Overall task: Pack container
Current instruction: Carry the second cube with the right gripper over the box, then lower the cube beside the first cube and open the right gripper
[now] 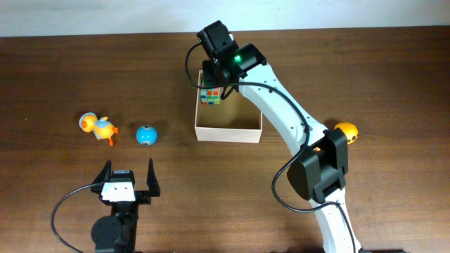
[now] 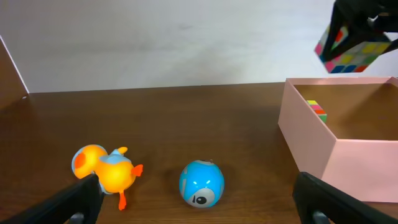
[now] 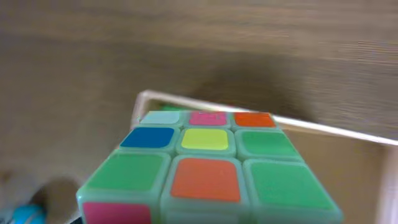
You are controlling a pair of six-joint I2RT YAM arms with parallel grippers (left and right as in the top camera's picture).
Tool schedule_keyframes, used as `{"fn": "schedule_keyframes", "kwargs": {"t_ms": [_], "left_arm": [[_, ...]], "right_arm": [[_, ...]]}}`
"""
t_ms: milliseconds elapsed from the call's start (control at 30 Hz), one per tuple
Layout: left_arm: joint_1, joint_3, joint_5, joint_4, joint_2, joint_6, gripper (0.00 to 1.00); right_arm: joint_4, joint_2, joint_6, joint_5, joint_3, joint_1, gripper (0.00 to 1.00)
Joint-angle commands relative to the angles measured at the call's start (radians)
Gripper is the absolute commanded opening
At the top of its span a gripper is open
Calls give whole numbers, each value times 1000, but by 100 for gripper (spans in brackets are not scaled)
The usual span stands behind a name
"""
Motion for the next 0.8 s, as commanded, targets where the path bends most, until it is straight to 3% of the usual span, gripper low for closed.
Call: {"fn": "schedule_keyframes", "kwargs": {"t_ms": [0,367,767], "left_arm": [[-4,-7,-3,0,-10,15,99],[-4,-7,-3,0,-10,15,99],[-4,-7,-3,0,-10,15,99]], "right_arm": [[-3,-2,75,137,-6,-5,49],[8,21,173,132,-127,-5,48],[32,79,199,124,-129,-5,49]]}}
